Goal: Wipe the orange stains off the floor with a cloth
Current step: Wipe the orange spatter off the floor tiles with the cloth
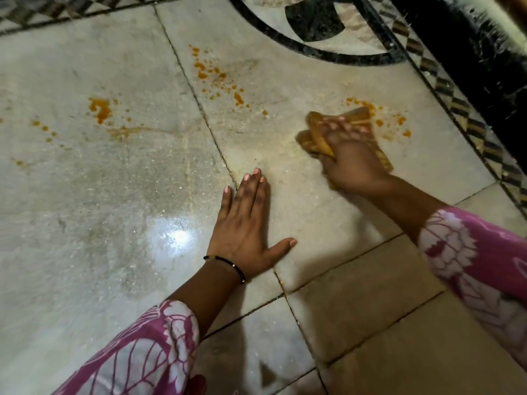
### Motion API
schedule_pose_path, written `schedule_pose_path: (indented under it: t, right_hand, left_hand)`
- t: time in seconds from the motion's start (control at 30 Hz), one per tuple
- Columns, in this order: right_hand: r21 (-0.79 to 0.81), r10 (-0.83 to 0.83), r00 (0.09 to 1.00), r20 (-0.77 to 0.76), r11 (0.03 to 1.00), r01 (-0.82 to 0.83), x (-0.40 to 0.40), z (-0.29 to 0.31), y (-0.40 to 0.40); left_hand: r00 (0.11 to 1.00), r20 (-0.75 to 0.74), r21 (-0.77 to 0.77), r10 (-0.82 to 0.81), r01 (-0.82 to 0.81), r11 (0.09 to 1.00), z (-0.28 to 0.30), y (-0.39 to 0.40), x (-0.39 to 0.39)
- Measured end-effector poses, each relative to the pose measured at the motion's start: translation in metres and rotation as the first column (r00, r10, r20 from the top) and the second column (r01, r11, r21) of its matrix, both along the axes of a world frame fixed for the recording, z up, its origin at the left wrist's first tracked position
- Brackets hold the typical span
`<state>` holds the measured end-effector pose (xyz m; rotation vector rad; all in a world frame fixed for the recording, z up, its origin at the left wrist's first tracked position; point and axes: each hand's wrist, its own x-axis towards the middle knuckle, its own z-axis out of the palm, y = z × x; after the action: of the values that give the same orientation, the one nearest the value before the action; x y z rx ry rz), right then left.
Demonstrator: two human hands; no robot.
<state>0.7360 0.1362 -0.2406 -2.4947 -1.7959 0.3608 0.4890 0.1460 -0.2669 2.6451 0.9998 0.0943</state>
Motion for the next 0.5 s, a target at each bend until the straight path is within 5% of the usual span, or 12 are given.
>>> schedule_pose_path:
  t: [0.27,0.5]
  right_hand:
    - [-0.03,0.307,0.949,0.071,0.952,-0.305,-0.059,0.001,-0.104]
    - [-0.089,0.004,0.997,0.083,0.996,0.004,-0.006,0.007,-0.065]
  left_hand:
    - [1.0,0.007,0.026,0.009,-0.01,1.0,0.0,-0.002,-0.002]
    - [1.0,-0.012,0.02,-0.004,0.004,1.0,-0.001,-0.002,-0.002]
